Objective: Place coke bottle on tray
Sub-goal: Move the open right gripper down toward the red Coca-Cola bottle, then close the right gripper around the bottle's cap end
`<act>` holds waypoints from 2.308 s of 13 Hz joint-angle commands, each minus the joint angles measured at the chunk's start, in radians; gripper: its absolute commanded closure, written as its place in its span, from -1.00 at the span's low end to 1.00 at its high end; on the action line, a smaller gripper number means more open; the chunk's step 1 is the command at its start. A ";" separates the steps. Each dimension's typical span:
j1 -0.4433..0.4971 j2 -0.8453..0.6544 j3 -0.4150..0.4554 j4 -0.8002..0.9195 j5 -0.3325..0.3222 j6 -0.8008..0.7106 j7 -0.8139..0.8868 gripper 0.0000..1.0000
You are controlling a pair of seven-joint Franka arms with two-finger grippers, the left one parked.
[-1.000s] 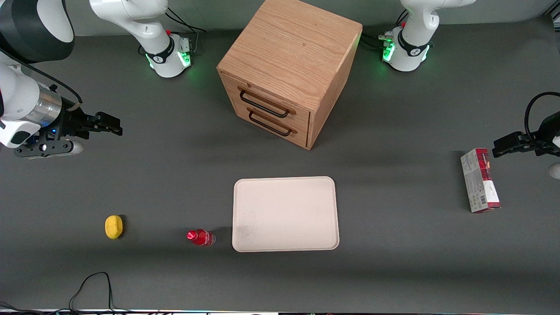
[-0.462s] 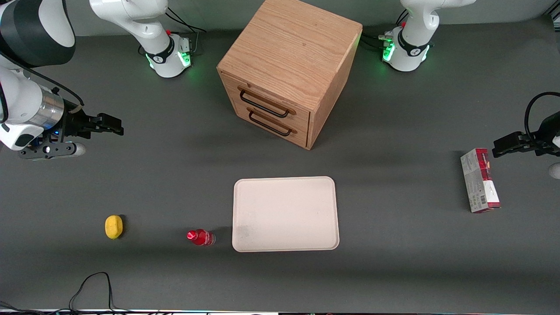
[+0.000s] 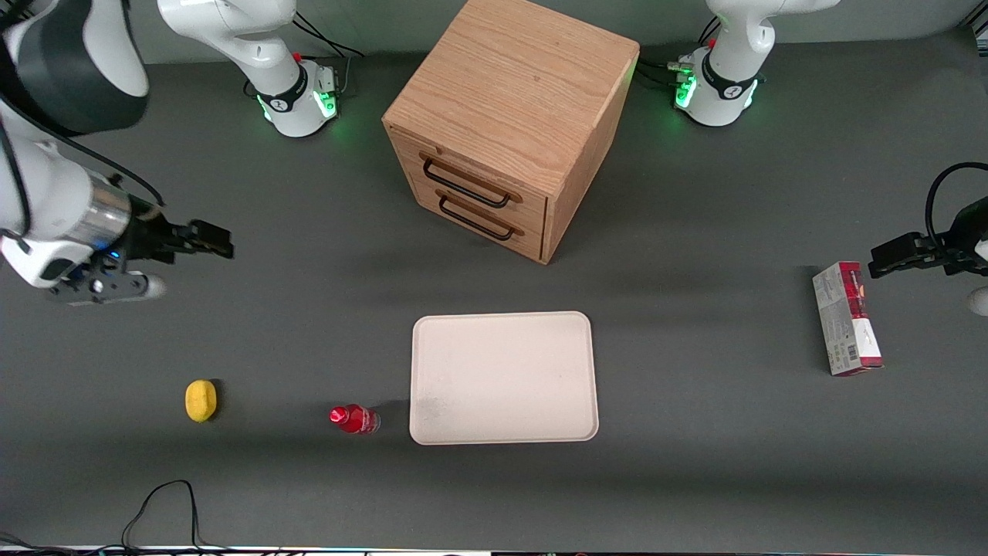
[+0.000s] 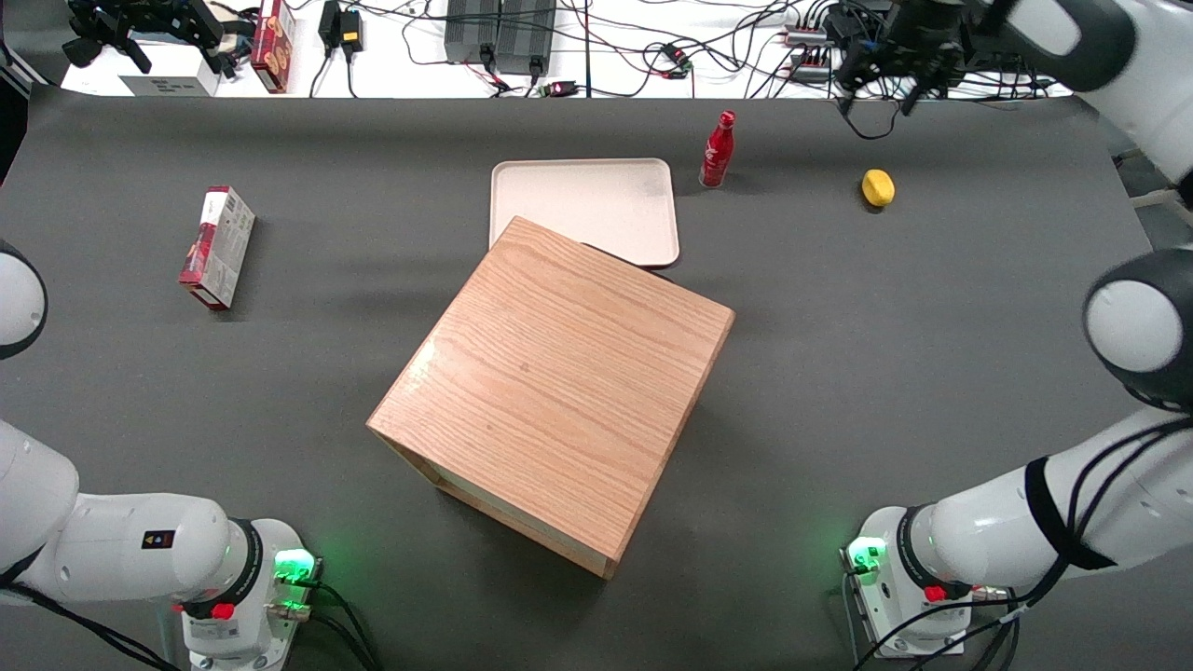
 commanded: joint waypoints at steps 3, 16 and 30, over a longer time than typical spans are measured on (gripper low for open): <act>0.087 0.377 -0.001 0.520 0.004 -0.111 0.163 -1.00; 0.095 0.626 -0.007 0.525 -0.032 0.251 0.211 -1.00; 0.128 0.769 -0.010 0.591 -0.068 0.392 0.199 -0.96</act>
